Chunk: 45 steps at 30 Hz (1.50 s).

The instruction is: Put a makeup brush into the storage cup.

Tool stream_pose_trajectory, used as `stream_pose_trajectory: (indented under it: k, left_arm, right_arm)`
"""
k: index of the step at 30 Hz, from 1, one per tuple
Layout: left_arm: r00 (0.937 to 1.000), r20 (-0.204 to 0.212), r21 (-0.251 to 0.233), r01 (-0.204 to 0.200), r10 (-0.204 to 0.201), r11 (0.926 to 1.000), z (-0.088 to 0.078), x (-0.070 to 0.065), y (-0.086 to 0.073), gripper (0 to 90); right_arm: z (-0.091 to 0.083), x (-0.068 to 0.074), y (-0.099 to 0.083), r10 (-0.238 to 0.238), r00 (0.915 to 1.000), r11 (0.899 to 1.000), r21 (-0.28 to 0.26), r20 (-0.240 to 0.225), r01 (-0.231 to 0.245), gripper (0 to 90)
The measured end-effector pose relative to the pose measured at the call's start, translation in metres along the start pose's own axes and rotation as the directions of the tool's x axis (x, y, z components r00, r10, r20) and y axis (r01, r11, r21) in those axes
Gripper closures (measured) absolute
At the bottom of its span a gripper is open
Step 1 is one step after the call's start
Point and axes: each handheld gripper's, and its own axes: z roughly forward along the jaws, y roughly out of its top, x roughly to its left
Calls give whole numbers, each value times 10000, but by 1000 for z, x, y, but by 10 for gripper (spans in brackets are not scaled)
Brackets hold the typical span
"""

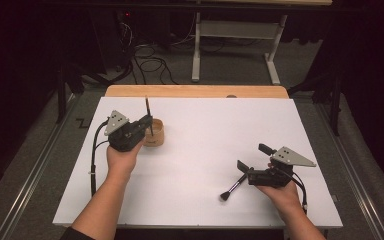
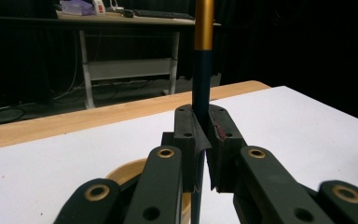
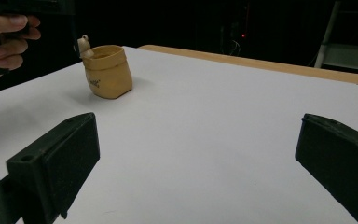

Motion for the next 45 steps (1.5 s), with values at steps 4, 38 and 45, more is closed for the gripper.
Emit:
stream_pose_trajectory:
  k: [4,38,45]
  left_arm:
    - [10000,-41,-12,5,-5,10000,4,1,2,834]
    - [9935,-914,-8,683,-681,9977,23,38,6,833]
    - [9926,-1023,163,677,-657,9976,23,41,1,833]
  right_arm:
    - [0,0,0,-20,10000,10000,13,-17,20,5]
    - [1,0,-3,49,9999,9998,182,-135,-47,5]
    - [1,0,-3,31,9998,9997,229,-171,-27,8]
